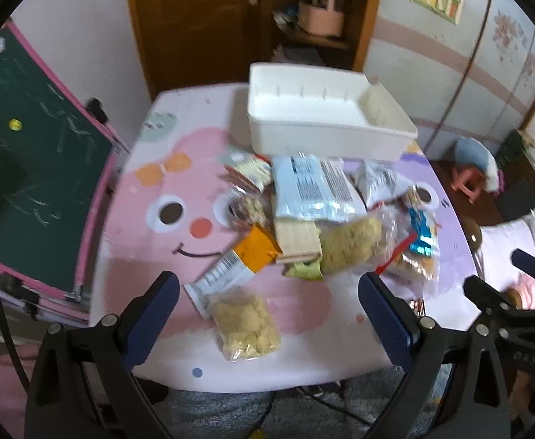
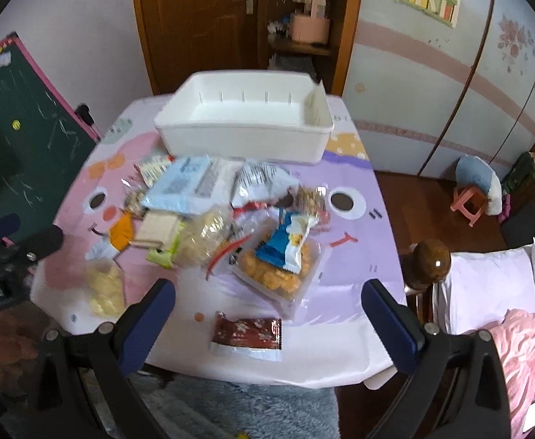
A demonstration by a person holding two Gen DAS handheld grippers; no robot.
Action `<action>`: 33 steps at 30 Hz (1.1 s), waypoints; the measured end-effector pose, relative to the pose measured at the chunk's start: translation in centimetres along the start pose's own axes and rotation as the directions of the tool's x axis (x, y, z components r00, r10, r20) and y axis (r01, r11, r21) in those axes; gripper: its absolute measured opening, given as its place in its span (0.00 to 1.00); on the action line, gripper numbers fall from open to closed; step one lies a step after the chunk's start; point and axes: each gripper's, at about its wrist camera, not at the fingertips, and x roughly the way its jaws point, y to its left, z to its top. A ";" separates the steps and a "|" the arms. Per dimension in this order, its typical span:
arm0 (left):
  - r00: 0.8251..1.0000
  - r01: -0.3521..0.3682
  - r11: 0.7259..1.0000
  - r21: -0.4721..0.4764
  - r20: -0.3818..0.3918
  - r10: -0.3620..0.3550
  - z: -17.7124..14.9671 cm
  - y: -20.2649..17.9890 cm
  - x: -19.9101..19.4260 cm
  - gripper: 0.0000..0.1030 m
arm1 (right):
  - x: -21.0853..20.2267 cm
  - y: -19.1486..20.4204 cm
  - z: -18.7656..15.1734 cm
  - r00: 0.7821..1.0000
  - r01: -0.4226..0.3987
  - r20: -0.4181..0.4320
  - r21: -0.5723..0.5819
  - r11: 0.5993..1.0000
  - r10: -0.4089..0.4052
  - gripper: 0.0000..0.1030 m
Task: Organize snacks
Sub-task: 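Grasp the clear cracker bag with left tool while right tool grasps the brown chocolate wrapper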
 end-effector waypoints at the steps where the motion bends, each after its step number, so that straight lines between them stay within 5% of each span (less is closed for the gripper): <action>1: 1.000 0.002 1.000 0.003 -0.021 -0.002 0.0 0.3 0.7 0.95 | 0.5 -0.1 -0.1 1.000 -0.002 -0.018 0.003 1.000 0.002 0.99; 6: 0.992 -0.029 1.000 0.009 -0.125 0.030 -0.9 2.3 5.0 0.95 | 4.8 -1.1 -1.2 0.989 -0.035 -0.143 0.044 0.998 0.041 0.95; 13: 0.957 0.056 0.998 -0.037 -0.284 -0.064 -3.6 4.6 9.6 0.95 | 9.0 -1.5 -3.2 0.951 -0.126 -0.274 0.084 0.988 0.144 0.88; 21: 0.940 0.058 0.996 -0.066 -0.332 -0.077 -4.5 4.1 13.0 0.94 | 12.2 0.5 -5.0 0.903 -0.196 -0.379 0.048 0.979 0.200 0.76; 28: 0.923 0.042 0.998 -0.052 -0.381 -0.059 -5.2 2.3 15.9 0.64 | 13.2 1.8 -5.4 0.907 -0.171 -0.391 0.004 0.985 0.159 0.68; 33: 0.922 0.048 0.996 -0.074 -0.382 -0.073 -5.5 2.1 16.2 0.56 | 12.7 1.3 -5.6 0.912 -0.173 -0.373 0.023 0.985 0.169 0.55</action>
